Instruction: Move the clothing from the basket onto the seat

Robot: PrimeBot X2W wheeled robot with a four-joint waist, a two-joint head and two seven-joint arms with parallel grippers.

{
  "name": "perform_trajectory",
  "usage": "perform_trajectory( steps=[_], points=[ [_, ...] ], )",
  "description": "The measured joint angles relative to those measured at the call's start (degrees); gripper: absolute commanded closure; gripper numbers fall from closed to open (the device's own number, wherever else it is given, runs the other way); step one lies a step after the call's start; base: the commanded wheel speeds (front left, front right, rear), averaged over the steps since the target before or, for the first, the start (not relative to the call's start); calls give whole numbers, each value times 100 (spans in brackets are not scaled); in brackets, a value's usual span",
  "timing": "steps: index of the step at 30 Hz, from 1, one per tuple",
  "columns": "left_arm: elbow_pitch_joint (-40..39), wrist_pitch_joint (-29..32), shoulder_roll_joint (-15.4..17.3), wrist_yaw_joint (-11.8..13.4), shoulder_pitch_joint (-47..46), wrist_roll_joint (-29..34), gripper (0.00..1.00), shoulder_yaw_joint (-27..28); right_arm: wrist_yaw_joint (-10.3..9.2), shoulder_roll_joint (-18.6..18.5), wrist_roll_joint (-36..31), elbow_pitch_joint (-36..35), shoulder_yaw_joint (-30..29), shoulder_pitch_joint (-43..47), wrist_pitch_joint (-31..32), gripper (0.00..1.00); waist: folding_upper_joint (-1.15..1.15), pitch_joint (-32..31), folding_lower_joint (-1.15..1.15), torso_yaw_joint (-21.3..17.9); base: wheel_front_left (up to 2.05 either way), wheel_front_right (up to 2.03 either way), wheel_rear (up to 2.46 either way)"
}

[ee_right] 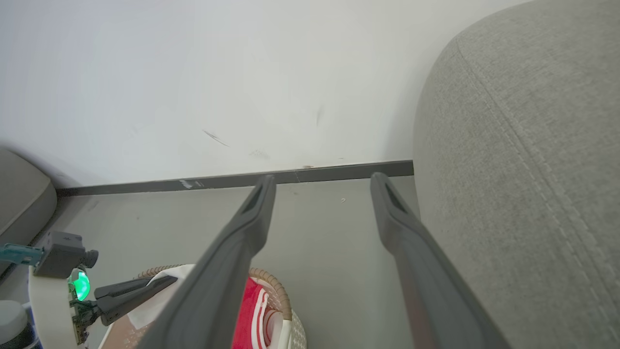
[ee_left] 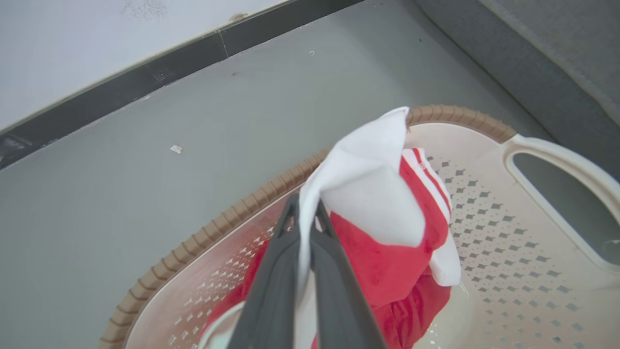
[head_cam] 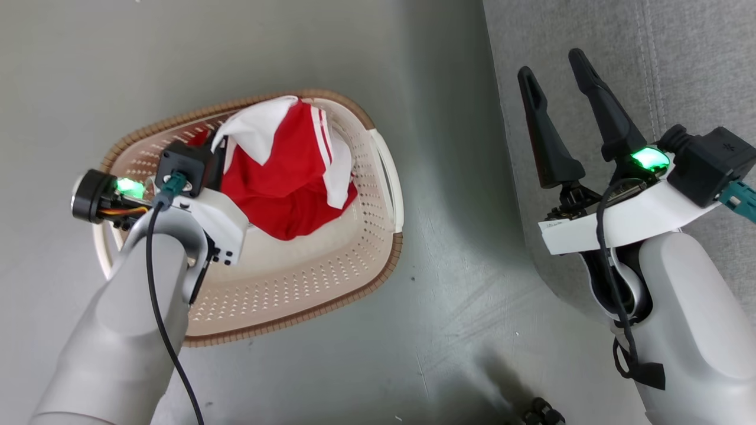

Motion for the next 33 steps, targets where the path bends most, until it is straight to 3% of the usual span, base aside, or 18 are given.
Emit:
perform_trajectory(
  steps=[33],
  points=[
    [-445, -446, -334, -67, 1210, -500, 100, 158, 0, -141, -191, 381, -478, 1075, -4, 0, 0, -1986, 0, 565, 0, 0, 0]
  ],
)
